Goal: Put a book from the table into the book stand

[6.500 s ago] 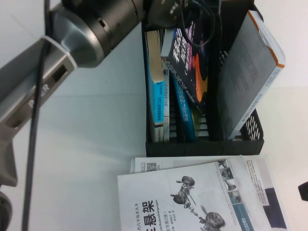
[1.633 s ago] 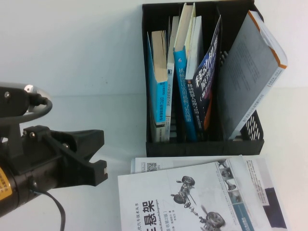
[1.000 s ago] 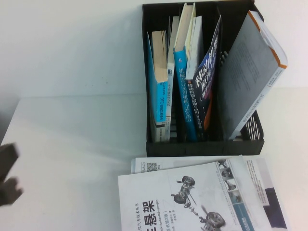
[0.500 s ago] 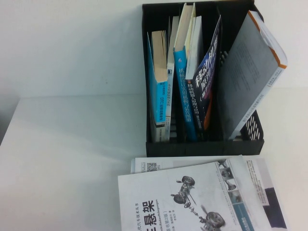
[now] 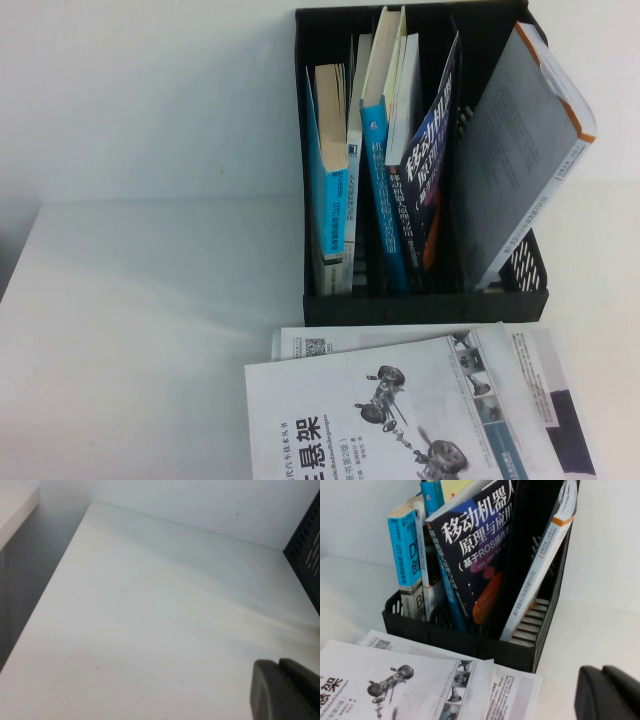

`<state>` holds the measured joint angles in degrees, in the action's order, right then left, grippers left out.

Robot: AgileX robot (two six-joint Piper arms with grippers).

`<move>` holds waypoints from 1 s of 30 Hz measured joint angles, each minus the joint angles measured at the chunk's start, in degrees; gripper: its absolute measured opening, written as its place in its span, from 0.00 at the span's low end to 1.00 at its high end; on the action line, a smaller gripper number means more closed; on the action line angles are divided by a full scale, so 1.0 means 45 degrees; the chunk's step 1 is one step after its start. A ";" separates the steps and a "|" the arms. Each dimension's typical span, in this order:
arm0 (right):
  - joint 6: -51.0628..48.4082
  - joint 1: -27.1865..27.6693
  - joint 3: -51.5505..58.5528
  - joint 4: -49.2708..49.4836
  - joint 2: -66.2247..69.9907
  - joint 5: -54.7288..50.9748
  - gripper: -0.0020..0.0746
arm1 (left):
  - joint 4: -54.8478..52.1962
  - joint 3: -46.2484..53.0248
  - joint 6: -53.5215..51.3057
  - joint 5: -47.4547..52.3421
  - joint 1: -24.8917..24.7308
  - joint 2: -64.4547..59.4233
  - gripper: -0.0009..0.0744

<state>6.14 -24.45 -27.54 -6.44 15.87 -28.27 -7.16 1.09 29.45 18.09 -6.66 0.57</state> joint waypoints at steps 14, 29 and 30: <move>0.0000 0.0000 0.0000 0.0000 0.0000 0.0000 0.02 | 0.0000 -0.0018 0.0000 0.0084 0.0000 0.0000 0.01; 0.0000 0.0102 0.0000 0.0000 -0.0069 0.0000 0.02 | 0.0000 -0.0018 0.0000 0.0098 0.0000 0.0000 0.01; 0.0000 0.0295 0.0000 0.0023 -0.0184 0.0000 0.02 | 0.0000 -0.0018 0.0000 0.0098 0.0000 0.0000 0.01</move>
<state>6.14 -23.12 -27.54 -6.34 15.04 -28.27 -7.16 1.01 29.45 18.54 -6.66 0.57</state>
